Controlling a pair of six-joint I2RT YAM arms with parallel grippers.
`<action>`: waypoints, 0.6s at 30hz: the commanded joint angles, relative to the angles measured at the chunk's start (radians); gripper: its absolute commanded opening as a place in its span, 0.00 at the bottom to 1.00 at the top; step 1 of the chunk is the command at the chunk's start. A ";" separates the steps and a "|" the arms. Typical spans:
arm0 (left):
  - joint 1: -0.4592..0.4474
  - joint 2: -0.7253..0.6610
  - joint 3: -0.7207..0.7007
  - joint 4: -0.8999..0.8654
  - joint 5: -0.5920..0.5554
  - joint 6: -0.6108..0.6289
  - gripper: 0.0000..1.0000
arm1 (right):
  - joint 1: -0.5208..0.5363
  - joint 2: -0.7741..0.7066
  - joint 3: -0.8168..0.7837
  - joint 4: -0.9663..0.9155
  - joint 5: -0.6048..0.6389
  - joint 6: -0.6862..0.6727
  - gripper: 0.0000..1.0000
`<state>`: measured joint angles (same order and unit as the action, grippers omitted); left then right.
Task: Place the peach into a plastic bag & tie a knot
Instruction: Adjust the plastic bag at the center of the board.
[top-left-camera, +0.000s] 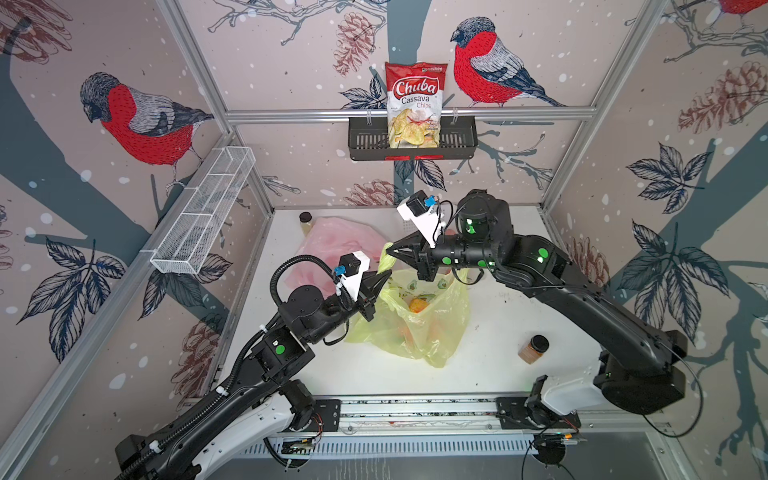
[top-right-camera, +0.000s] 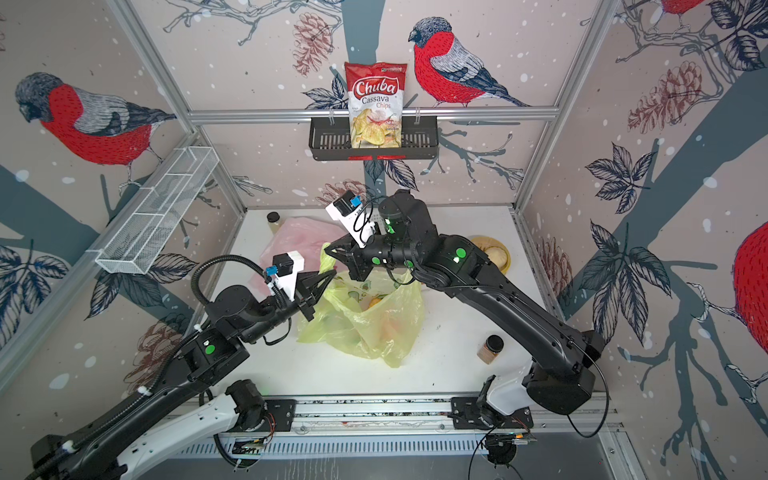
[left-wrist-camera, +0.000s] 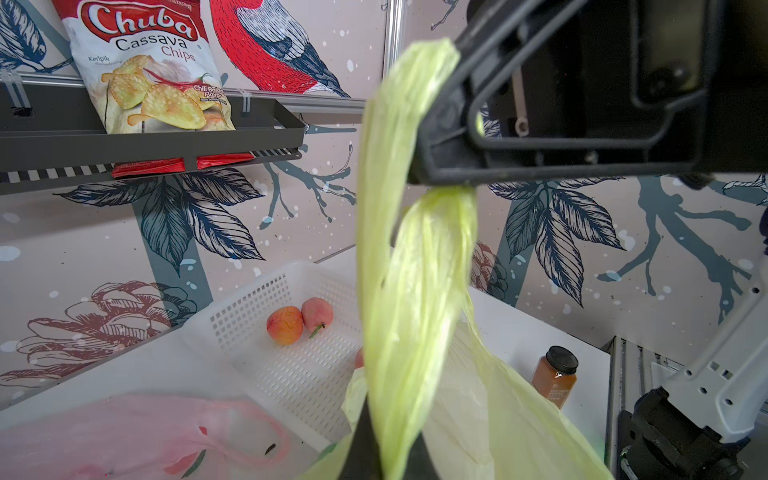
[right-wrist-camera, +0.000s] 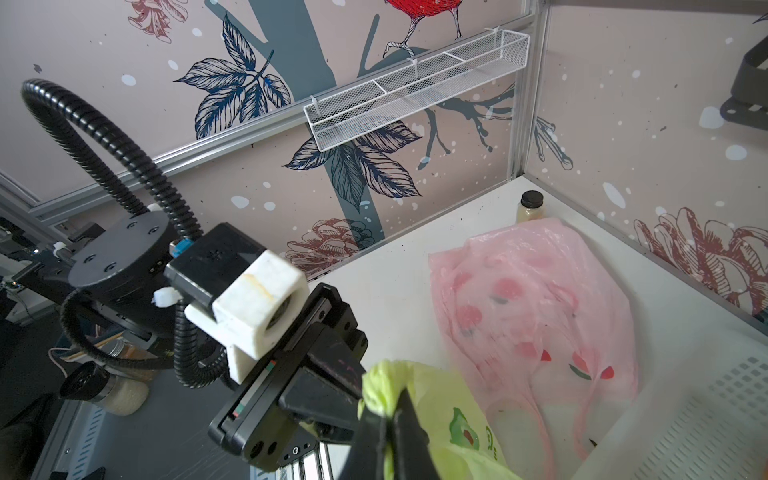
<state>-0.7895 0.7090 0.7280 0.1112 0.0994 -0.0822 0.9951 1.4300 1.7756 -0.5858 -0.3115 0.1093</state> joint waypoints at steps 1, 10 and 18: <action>-0.001 -0.004 -0.002 0.049 -0.031 -0.012 0.00 | -0.071 -0.059 -0.047 0.070 0.142 0.075 0.71; -0.001 -0.013 -0.016 0.045 -0.033 -0.024 0.00 | -0.471 -0.171 -0.256 0.012 0.331 0.228 0.84; -0.001 -0.018 -0.014 0.041 -0.035 -0.025 0.00 | -0.516 -0.148 -0.322 0.052 0.227 0.236 0.78</action>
<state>-0.7895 0.6937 0.7094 0.1196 0.0700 -0.1028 0.4839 1.2724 1.4590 -0.5587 -0.0441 0.3256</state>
